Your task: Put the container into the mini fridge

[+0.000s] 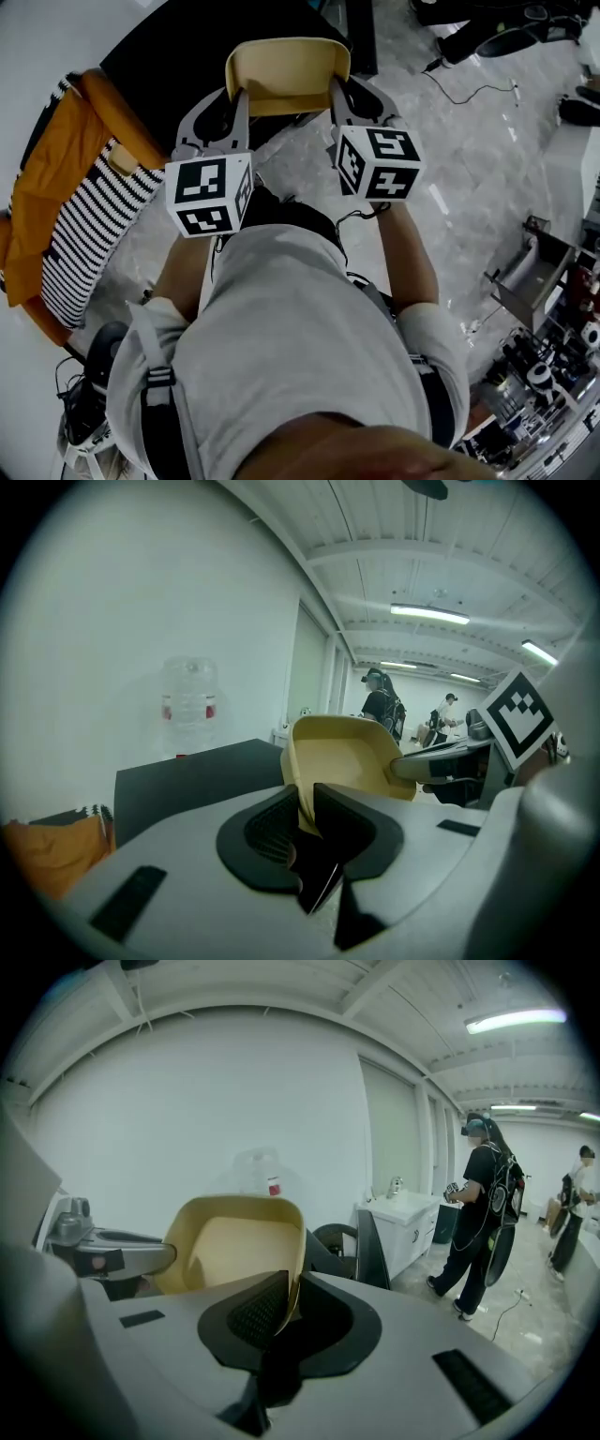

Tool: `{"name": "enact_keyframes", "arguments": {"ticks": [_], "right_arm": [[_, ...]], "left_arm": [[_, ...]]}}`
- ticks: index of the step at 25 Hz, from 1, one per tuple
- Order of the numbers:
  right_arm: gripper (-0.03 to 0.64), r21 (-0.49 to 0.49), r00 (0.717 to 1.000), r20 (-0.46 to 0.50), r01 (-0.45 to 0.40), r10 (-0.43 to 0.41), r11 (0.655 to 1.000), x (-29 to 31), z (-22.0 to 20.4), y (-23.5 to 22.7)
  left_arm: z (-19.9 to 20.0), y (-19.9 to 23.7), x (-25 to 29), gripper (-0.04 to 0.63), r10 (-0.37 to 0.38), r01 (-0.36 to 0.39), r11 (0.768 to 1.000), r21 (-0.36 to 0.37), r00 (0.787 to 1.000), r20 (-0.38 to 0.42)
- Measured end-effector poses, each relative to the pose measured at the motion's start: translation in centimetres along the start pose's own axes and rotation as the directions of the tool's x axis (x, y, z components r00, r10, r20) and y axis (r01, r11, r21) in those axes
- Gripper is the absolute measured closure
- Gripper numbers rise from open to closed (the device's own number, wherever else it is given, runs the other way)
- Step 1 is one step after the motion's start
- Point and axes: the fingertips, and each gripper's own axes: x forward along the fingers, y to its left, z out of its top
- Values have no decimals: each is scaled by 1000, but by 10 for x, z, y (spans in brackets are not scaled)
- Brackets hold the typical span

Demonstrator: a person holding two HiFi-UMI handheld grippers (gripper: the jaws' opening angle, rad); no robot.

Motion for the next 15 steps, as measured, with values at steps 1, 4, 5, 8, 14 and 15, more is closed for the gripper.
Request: {"name": "enact_keyframes", "arguments": {"ticks": [1, 4, 5, 8, 14, 15], "right_arm": [[551, -4, 1000, -3, 1, -1, 1000, 0, -1, -2], [551, -22, 1000, -14, -8, 8, 1000, 1, -6, -6], [551, -32, 1000, -17, -17, 17, 999, 2, -7, -8], [551, -53, 998, -14, -69, 69, 996, 6, -2, -14], [551, -107, 979, -15, -203, 203, 973, 5, 4, -24], [551, -117, 975, -18, -224, 223, 968, 3, 1, -25]], "left_arm": [[-1, -2, 1, 532, -2, 2, 1000, 5, 1000, 1], [-9, -6, 5, 532, 6, -6, 1000, -5, 1000, -3], [-10, -7, 6, 532, 14, -14, 1000, -14, 1000, -4], [-6, -12, 9, 532, 64, -64, 998, -26, 998, 3], [-3, -26, 6, 532, 266, -264, 963, -58, 964, 26], [-5, -29, 4, 532, 300, -298, 953, -55, 953, 29]]}}
